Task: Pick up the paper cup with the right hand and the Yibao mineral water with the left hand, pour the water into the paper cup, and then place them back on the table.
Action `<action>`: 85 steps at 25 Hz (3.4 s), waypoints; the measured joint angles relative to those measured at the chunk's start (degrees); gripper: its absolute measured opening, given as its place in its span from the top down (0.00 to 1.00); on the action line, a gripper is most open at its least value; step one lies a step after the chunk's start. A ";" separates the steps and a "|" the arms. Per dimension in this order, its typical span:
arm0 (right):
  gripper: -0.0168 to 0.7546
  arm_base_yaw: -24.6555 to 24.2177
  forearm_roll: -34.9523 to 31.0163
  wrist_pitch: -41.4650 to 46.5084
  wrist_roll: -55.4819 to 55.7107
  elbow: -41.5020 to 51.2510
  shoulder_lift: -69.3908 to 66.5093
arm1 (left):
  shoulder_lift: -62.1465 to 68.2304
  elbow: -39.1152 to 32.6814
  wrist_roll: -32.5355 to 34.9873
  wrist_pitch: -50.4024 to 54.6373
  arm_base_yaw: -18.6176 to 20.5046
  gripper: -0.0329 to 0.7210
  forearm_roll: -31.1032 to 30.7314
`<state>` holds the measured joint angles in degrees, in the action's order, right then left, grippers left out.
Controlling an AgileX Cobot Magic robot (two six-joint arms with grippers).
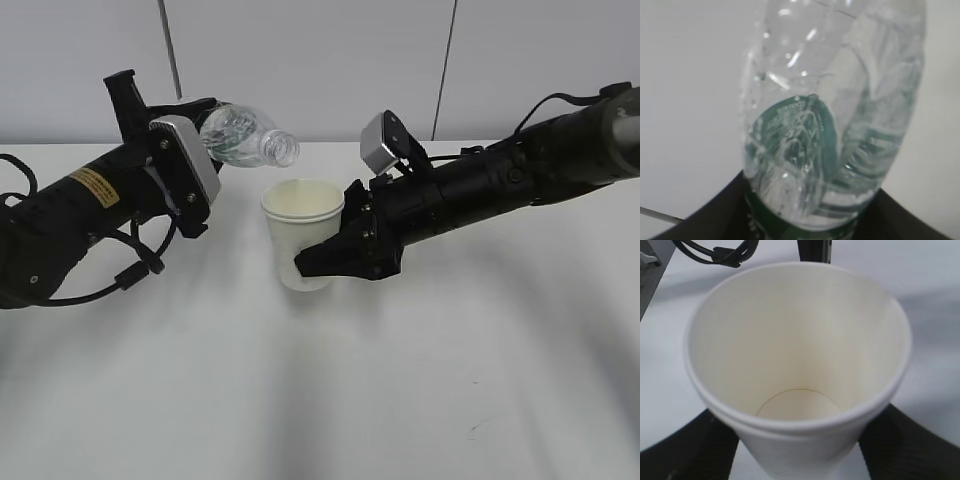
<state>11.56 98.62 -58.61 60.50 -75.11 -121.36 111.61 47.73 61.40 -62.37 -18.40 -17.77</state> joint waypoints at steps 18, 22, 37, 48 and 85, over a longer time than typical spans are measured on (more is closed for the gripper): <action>0.31 1.88 3.37 4.25 1.40 -0.85 0.00 | 0.00 0.00 10.53 -0.35 0.00 0.50 0.05; 0.31 1.88 3.47 4.34 1.44 -0.85 0.00 | 0.00 0.00 13.23 -0.35 0.00 0.50 0.05; 0.31 1.88 5.95 4.34 2.75 -0.85 0.00 | 0.00 0.00 16.96 -0.55 0.00 0.50 2.28; 0.31 1.88 7.65 4.34 7.77 -5.02 0.00 | 0.00 0.00 19.93 -1.25 0.00 0.50 2.40; 0.31 1.88 7.65 7.45 1.31 -3.01 -0.40 | 3.19 -0.96 6.69 -2.25 -3.75 0.50 9.57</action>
<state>13.43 106.26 -51.17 61.81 -78.12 -121.76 114.79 46.78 68.09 -64.61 -22.15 -8.20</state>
